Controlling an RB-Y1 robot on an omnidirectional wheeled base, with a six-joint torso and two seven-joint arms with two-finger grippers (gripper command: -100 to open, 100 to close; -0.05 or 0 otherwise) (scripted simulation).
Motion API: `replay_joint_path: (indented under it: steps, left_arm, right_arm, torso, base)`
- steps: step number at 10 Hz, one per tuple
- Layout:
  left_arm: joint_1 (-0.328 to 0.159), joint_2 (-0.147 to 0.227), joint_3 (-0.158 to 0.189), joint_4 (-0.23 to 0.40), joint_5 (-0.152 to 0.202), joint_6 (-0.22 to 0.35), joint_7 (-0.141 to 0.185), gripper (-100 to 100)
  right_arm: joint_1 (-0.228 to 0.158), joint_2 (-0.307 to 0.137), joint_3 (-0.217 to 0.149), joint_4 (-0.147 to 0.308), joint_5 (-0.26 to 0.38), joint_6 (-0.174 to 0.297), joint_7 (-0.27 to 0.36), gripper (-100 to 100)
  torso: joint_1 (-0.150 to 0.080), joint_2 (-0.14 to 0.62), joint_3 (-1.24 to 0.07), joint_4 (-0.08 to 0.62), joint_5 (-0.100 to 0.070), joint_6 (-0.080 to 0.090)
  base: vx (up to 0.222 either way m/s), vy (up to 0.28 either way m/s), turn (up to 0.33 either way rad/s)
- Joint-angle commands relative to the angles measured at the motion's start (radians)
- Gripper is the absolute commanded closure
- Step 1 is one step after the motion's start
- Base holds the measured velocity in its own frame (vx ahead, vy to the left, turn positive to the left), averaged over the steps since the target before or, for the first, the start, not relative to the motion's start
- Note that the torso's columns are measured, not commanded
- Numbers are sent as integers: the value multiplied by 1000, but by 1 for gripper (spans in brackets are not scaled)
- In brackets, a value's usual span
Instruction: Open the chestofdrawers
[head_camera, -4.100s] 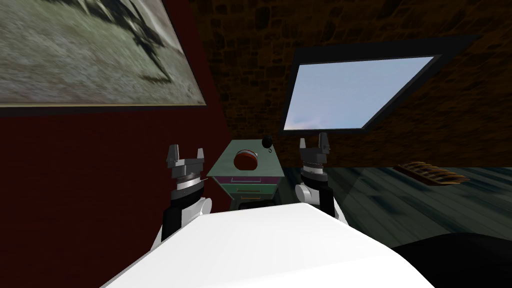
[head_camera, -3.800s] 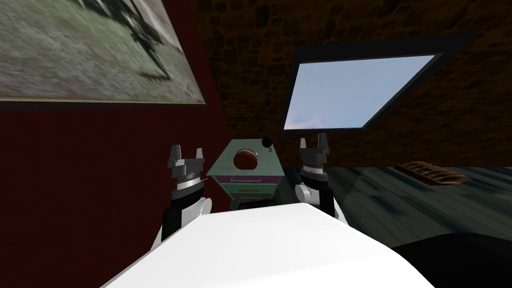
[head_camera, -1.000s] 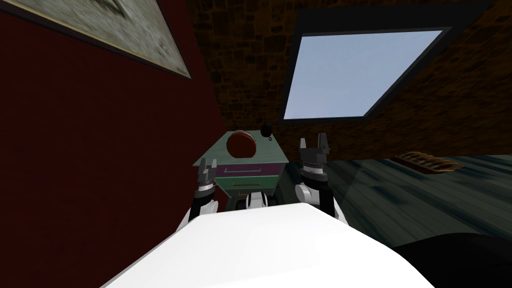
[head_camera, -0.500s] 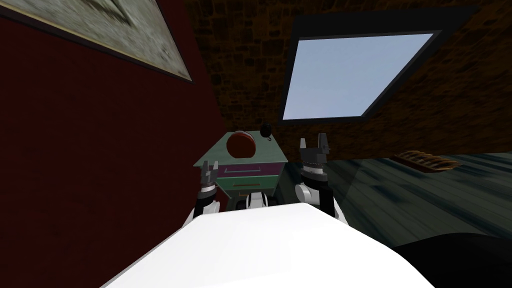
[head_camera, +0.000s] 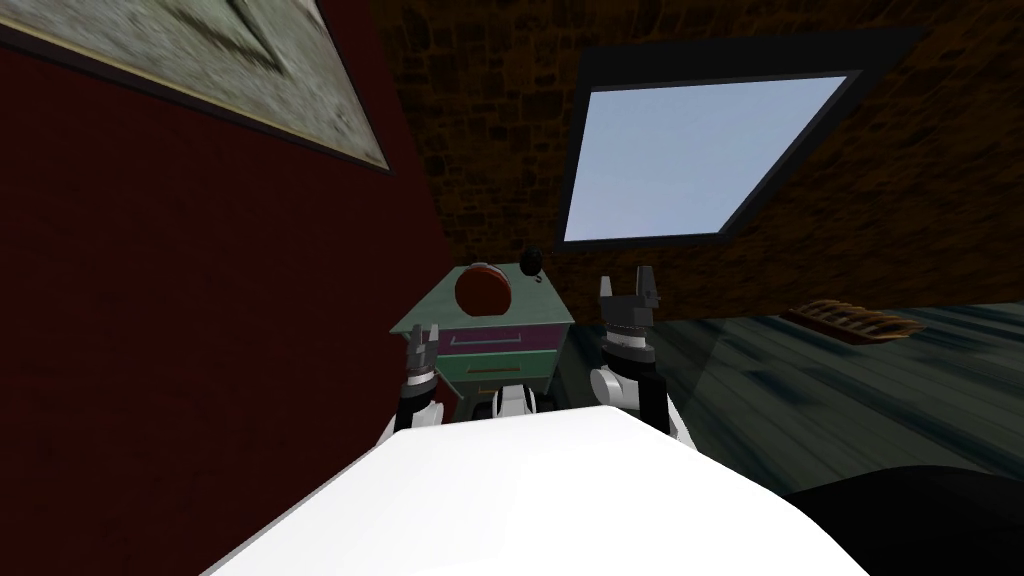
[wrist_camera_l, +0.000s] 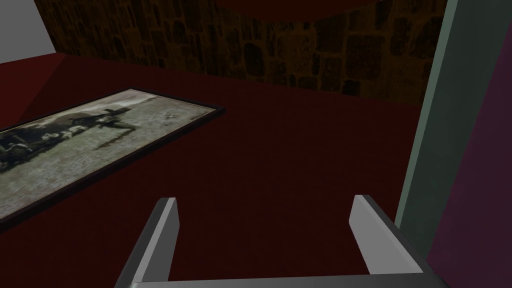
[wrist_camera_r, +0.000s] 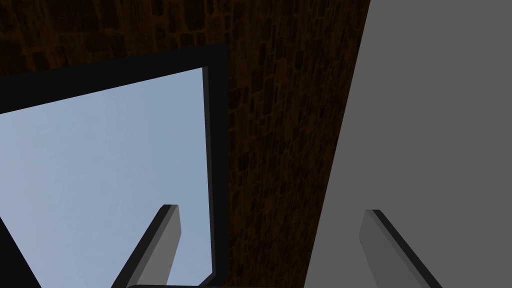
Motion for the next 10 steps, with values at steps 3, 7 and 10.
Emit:
replay_joint_path:
  steps: [3, 7, 10]
  left_arm:
    - [8, -4, -11, 60, -3, -11, -2, -100]
    - [-8, -12, -16, 138, -5, -56, -8, -100]
    - [-17, -15, -19, 179, -7, -79, -10, -100]
  right_arm:
    - [0, 0, 0, 0, 0, 0, 0, 0]
    - [0, 0, 0, 0, 0, 0, 0, 0]
    - [0, 0, 0, 0, 0, 0, 0, 0]
  torso:
    - [1, 0, 0, 0, 0, -1]
    - [0, 1, 1, 0, 0, 0]
    - [-1, 0, -1, 5, -4, 1]
  base:
    - [-1, 0, -4]
    - [0, 4, -11]
    - [-18, -6, -6]
